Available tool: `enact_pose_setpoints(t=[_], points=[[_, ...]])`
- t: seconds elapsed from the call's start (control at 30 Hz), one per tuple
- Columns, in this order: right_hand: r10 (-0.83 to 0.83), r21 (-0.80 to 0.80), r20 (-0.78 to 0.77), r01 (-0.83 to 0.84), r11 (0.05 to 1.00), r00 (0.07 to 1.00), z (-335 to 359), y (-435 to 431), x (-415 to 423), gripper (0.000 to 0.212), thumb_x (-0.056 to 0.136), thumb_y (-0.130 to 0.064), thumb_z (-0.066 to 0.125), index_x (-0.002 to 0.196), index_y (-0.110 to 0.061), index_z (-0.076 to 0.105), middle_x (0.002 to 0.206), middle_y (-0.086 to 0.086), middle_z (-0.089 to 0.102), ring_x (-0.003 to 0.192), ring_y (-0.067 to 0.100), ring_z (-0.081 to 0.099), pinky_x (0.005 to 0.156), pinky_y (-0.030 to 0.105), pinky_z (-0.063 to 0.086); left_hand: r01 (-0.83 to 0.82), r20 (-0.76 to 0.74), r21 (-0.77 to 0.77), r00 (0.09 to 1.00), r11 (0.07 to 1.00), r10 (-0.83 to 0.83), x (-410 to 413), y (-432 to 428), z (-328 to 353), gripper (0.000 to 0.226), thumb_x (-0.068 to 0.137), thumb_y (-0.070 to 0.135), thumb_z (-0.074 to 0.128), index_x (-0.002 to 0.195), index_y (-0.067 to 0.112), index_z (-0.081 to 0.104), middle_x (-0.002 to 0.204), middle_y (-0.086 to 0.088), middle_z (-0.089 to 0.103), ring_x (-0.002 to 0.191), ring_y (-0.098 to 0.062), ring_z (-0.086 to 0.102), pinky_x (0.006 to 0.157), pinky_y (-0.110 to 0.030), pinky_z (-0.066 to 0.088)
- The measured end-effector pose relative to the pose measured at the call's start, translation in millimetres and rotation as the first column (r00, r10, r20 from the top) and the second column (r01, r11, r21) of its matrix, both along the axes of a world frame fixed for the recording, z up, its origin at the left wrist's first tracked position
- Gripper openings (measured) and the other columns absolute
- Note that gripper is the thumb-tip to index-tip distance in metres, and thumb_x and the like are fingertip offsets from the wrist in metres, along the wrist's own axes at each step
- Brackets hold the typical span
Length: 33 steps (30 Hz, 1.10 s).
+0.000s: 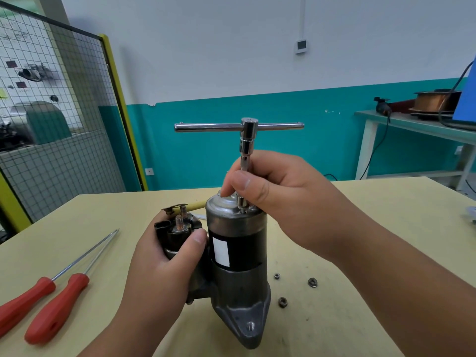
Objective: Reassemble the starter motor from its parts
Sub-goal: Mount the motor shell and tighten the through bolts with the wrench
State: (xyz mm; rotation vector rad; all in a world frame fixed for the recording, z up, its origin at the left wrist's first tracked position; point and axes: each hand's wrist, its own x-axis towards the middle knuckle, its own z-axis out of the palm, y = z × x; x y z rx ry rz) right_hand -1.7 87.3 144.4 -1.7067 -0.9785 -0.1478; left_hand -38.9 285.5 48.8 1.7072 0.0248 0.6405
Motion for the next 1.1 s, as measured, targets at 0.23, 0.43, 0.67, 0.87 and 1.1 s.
enact_pose_setpoints(t=[0.23,0.43,0.67,0.87,1.1], points=[[-0.015,-0.013,-0.006,0.015,1.000,1.000,0.4,0.5,-0.7,0.025,0.099,-0.043,0.052,0.086,-0.034,0.072,0.085,-0.019,0.068,0.086,0.000,0.064,0.071,0.008,0.046,-0.016,-0.007,-0.020,1.000,1.000,0.016,-0.1,-2.1,2.3,0.058,0.063,0.067,0.067,0.113,0.038,0.073,0.105,0.007,0.079,0.108,-0.031,0.073,0.096,-0.070,0.056],[-0.027,-0.015,-0.014,0.027,1.000,1.000,-0.4,1.1,0.1,0.025,0.099,-0.045,0.051,0.088,-0.035,0.071,0.087,-0.017,0.069,0.088,0.001,0.064,0.071,0.008,0.047,-0.005,-0.008,-0.012,1.000,1.000,0.004,1.0,-0.9,2.1,0.049,0.064,0.066,0.067,0.107,0.045,0.073,0.102,0.008,0.080,0.103,-0.026,0.074,0.093,-0.068,0.058],[-0.042,-0.029,-0.012,0.042,0.999,0.999,-1.7,2.1,0.5,0.025,0.100,-0.045,0.052,0.090,-0.033,0.072,0.088,-0.018,0.069,0.091,0.002,0.064,0.071,0.008,0.046,0.002,-0.009,-0.021,1.000,1.000,-0.002,3.7,1.4,0.2,0.050,0.064,0.067,0.068,0.108,0.045,0.072,0.102,0.008,0.079,0.104,-0.027,0.074,0.093,-0.069,0.058],[-0.071,-0.051,-0.020,0.070,0.996,0.997,-2.0,1.6,0.2,0.026,0.100,-0.047,0.048,0.095,-0.037,0.071,0.093,-0.019,0.070,0.096,-0.001,0.063,0.074,0.021,0.046,0.008,-0.011,-0.024,1.000,1.000,-0.008,4.2,2.4,0.5,0.049,0.065,0.067,0.068,0.108,0.045,0.073,0.103,0.008,0.079,0.104,-0.029,0.074,0.091,-0.071,0.058],[-0.057,-0.018,-0.046,0.056,0.998,0.997,-3.0,2.0,1.6,0.028,0.102,-0.042,0.047,0.091,-0.035,0.072,0.084,-0.023,0.067,0.086,-0.006,0.061,0.069,0.003,0.041,0.020,-0.023,-0.038,1.000,0.999,-0.021,5.4,3.7,-1.0,0.050,0.064,0.068,0.068,0.108,0.044,0.071,0.096,0.004,0.077,0.092,-0.042,0.073,0.068,-0.048,0.048]])
